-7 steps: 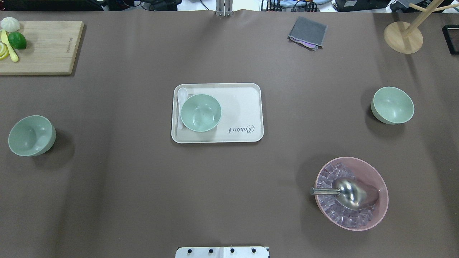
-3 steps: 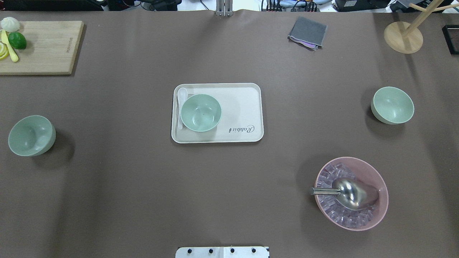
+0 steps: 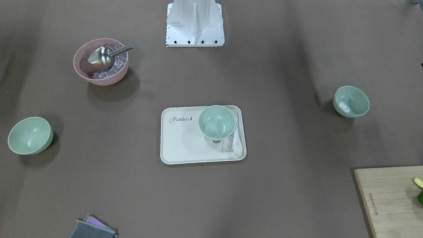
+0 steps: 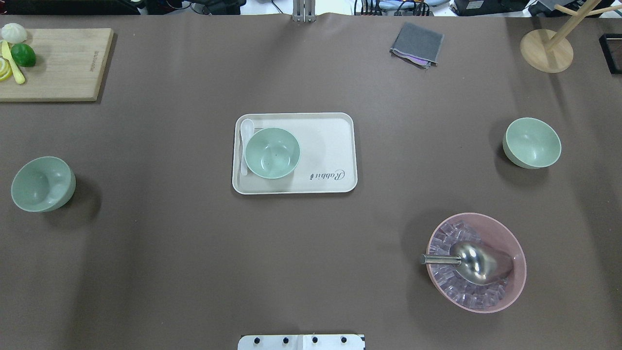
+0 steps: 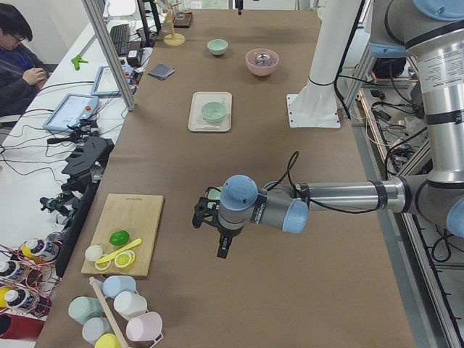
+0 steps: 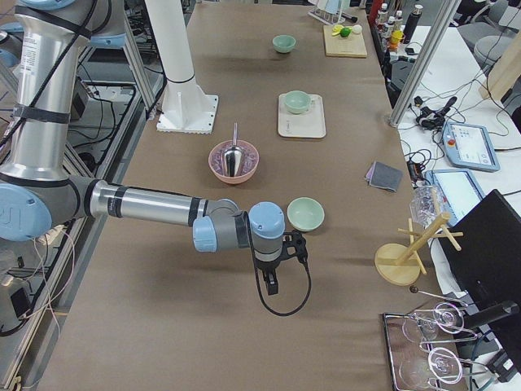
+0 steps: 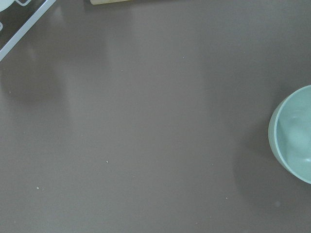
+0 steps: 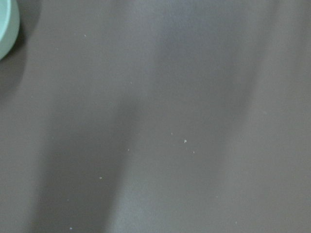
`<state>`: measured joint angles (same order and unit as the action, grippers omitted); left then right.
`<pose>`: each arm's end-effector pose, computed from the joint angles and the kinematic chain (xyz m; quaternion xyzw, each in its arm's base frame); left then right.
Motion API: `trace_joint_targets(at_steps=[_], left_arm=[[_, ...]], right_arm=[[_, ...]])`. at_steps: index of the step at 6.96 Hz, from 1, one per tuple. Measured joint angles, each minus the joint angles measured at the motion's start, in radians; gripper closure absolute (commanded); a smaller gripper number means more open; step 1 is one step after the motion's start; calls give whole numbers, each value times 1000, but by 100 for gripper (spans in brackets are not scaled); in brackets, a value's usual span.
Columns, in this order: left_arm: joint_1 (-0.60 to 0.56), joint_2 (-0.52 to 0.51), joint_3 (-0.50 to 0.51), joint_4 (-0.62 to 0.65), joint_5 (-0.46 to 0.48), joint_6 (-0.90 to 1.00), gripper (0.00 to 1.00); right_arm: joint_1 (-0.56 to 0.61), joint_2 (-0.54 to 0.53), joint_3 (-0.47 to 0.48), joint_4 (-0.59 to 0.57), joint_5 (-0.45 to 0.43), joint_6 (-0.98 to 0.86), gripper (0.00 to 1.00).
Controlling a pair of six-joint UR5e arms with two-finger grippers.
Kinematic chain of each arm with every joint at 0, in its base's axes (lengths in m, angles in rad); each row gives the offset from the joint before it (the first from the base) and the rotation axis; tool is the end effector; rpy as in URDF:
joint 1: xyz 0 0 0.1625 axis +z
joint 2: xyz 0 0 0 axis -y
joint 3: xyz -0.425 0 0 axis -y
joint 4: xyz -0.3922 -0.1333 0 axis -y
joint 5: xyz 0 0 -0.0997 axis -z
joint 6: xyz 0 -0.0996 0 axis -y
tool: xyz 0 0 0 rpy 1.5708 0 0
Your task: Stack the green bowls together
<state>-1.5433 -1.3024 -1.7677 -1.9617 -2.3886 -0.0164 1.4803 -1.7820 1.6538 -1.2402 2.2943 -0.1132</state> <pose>-0.0498 -0.3961 0.6337 0.1373 0.3957 0.0683 0.9055 0.0298 -0.4170 0.6813 0.0985 -0.3510 -0.1302 0.9220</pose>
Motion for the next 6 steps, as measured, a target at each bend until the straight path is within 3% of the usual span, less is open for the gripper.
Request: trace_joint_targets(at_steps=[3,6], left_arm=[[0,-64,122,-364,-26,-9,2],[24,-94,237,-535,-116,-77,2]], right_arm=[[0,9,-7,215,0,13,0],[-36,30,-3,265,14,163,0]])
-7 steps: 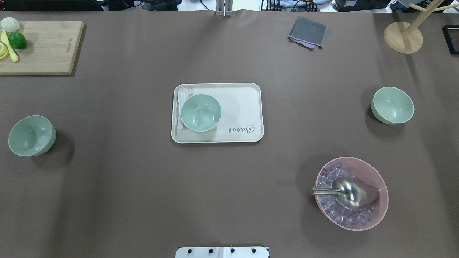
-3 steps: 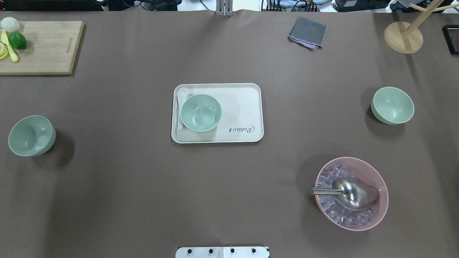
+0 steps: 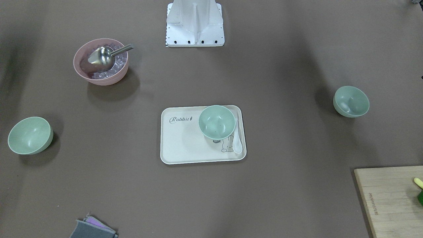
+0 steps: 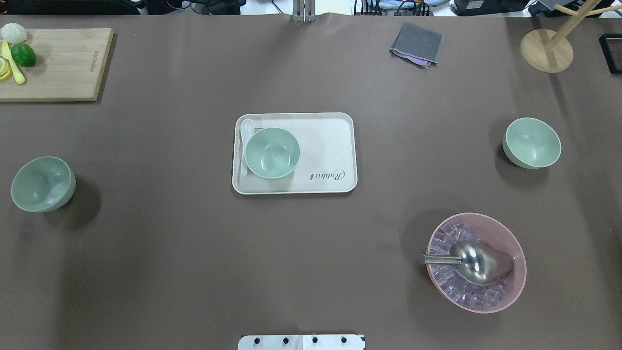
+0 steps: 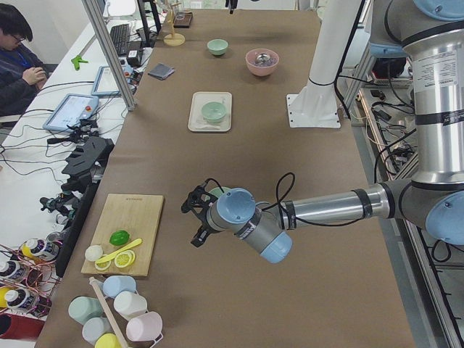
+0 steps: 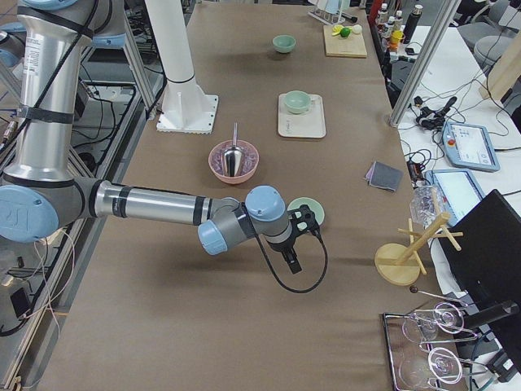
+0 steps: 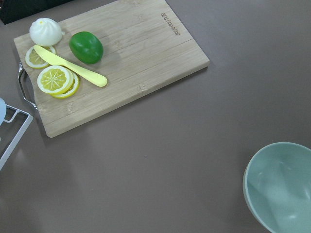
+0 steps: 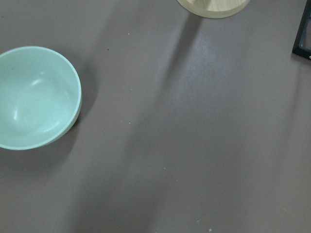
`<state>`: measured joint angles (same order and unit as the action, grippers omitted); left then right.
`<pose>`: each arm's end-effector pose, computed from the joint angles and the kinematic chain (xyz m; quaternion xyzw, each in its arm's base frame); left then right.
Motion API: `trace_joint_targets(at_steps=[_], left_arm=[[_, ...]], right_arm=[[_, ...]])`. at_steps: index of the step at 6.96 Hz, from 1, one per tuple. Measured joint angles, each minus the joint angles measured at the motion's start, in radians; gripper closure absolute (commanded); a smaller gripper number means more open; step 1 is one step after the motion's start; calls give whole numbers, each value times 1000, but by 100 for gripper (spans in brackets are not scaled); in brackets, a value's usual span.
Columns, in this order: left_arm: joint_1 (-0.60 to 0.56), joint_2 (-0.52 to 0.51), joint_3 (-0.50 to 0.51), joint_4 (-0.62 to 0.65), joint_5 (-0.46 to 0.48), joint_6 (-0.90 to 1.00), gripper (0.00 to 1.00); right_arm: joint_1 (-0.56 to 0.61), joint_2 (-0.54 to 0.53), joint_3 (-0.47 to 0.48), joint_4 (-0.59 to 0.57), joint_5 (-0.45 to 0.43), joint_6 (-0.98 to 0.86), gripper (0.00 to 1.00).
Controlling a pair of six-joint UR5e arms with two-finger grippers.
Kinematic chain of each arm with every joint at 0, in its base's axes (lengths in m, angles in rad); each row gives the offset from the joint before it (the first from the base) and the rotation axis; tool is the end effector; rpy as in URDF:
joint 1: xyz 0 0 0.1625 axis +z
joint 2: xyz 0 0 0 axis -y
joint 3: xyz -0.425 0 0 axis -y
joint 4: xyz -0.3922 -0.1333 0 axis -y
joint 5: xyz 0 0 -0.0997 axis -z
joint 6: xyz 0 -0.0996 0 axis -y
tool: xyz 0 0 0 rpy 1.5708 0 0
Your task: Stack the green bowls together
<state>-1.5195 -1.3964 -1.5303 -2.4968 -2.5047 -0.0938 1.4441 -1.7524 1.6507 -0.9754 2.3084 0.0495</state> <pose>-0.0314 -0.4258 0.6445 0.2794 0.4434 0.1389 0.8402 0.0107 -0.4410 0.6380 0.1963 -0.3683 -0.1229 0.9004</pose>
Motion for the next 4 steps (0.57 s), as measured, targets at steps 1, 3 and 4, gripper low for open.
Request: trace_joint_targets(at_steps=[1,3,4], left_arm=[[62,-9,9,-26,0,-127,2],[194,-15,11,-42,95,-347,4],[266,-16,10,-43,158,-426,7]], right_arm=[[-28,13,1,7,1,85,0],[-104,39,2,8,-21,264,0],[-142,47,2,14,-53,320,0]])
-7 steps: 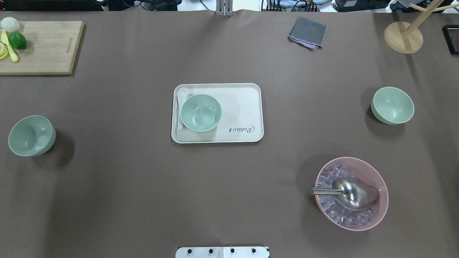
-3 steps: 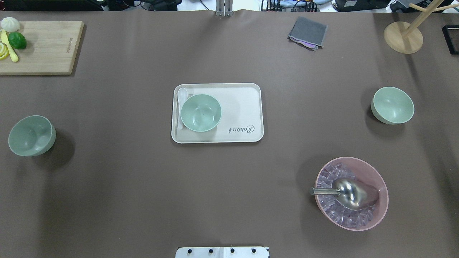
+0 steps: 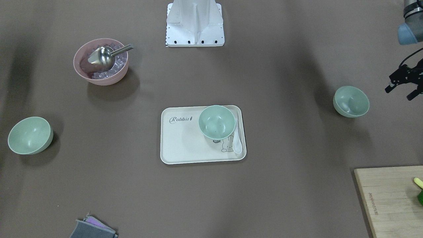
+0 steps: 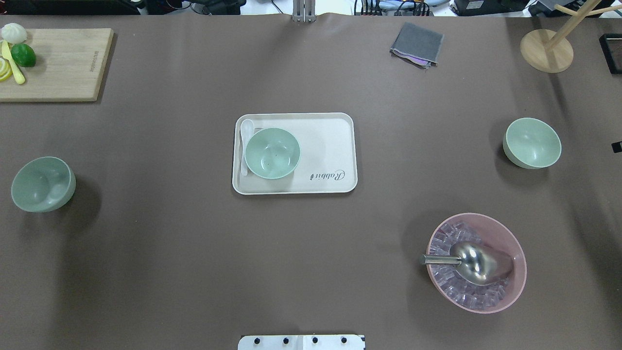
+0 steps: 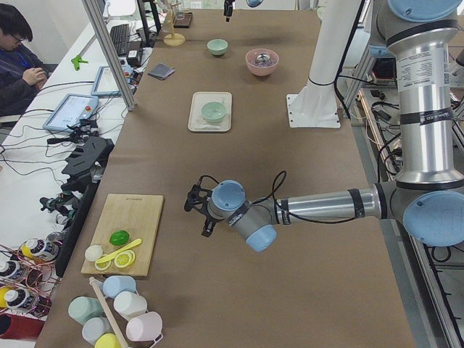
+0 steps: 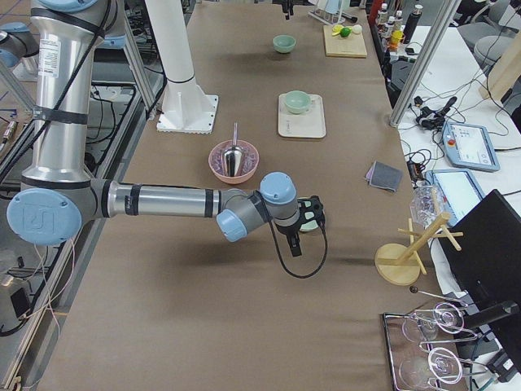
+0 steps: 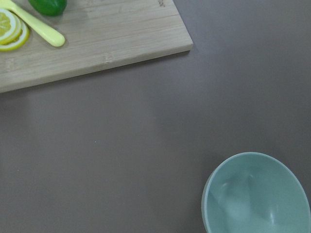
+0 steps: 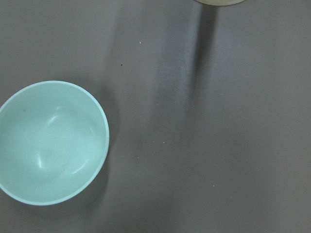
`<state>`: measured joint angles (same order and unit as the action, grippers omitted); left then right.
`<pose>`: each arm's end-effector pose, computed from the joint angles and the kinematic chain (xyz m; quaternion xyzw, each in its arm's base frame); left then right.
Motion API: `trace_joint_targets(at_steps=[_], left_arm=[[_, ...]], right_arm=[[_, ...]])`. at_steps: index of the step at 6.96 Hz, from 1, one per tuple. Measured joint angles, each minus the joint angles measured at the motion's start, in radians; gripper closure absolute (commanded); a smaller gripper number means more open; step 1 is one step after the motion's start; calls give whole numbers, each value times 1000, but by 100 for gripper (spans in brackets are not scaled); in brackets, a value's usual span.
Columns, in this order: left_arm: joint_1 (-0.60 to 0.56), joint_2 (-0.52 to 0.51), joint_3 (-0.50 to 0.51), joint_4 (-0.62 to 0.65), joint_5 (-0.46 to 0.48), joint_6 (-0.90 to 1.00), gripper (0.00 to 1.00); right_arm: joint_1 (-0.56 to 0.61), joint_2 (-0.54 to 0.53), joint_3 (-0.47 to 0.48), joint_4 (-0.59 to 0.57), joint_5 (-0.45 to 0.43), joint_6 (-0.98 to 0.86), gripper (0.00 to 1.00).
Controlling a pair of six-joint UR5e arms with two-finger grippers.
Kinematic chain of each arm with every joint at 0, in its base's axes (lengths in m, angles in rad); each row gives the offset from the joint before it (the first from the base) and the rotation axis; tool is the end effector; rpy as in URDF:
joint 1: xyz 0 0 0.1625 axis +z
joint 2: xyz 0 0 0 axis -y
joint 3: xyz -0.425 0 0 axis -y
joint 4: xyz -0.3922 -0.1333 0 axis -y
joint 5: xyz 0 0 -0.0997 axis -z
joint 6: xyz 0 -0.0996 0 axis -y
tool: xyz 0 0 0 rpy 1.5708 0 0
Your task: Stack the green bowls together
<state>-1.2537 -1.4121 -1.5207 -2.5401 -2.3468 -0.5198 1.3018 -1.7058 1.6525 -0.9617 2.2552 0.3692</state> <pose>0.0761 -0.4357 0.6462 0.1712 0.4606 0.0527 0.8693 -0.0544 -0.4620 0.6175 0.1442 -0.3875 -0.0466 0.9094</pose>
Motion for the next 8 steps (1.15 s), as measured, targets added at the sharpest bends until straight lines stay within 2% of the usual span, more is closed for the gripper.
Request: trace_joint_targets(at_steps=[1,2,3,6,8], left_arm=[[63,-2,-2,-1,63,-53,22],[108,-7,-3,-1,102,-78,49],[139,-12,-1,-1,124,-86,60],[189,-18,4,0,149,-85,79],[193,-18,7,0,159,-82,86]], right_arm=[[-23,3,-1,10,-22,26,0],[-32,4,-2,15,-30,34,0],[-35,3,-2,19,-33,36,0],[-36,3,-5,26,-35,37,0],[-36,4,-5,26,-35,37,0]])
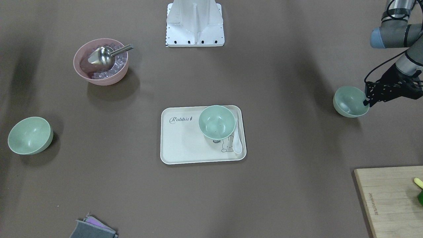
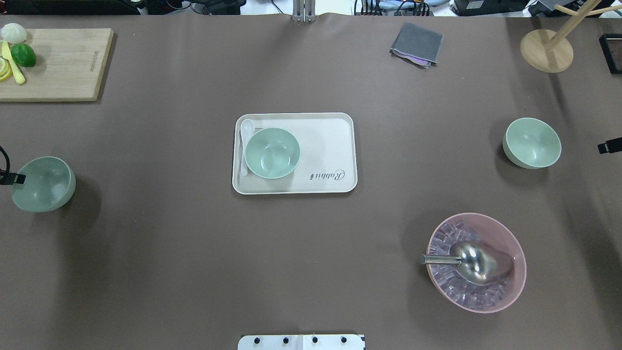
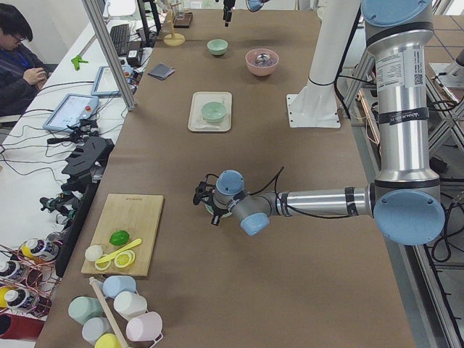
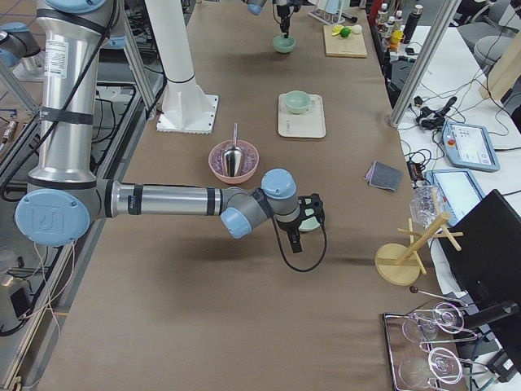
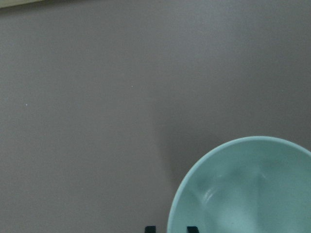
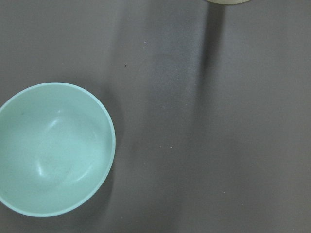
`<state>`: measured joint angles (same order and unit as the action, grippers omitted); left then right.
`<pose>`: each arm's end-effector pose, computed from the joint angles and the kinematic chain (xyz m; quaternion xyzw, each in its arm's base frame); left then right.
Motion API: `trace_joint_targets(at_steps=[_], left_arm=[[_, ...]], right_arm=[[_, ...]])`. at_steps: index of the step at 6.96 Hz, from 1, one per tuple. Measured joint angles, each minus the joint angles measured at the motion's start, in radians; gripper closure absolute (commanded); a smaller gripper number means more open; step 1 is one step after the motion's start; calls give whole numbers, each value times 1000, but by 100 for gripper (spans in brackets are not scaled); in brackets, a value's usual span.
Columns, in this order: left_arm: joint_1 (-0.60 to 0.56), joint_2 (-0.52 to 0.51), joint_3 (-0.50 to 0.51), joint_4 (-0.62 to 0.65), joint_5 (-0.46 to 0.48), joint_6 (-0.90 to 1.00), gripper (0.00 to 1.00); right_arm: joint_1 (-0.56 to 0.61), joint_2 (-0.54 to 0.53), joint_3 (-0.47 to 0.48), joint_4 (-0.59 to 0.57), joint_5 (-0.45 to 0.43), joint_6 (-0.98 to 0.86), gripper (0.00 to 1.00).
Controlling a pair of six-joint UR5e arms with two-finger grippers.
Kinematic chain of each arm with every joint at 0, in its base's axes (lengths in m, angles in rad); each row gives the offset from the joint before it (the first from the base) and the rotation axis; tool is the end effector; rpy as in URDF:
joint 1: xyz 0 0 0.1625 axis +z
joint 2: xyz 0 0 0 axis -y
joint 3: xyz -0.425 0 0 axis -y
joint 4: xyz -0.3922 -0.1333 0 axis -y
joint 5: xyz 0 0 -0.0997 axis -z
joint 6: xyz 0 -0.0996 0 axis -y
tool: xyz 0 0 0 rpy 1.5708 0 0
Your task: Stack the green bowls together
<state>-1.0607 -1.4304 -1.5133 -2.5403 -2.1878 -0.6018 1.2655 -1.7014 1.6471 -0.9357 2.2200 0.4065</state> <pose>0.1552 -0.4324 0.6491 0.1561 0.4282 0.0737 0.8871 -0.0695 -0.4637 0.6168 0.1479 -0.3810 -0.0453 0.9116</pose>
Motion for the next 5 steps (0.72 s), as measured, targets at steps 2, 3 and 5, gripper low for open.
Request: trace_joint_targets(at_steps=[2,3,5], left_arm=[[2,2,1,0,5,2,99],[5,2,0,-1,5,2,100],[8,1,-20,1,1,1,100]], right_arm=[[0,0,-1,0,0,0,0],[0,-1,-2,0,-1,-1,0],[0,-2,-3,0,-2,-4,0]])
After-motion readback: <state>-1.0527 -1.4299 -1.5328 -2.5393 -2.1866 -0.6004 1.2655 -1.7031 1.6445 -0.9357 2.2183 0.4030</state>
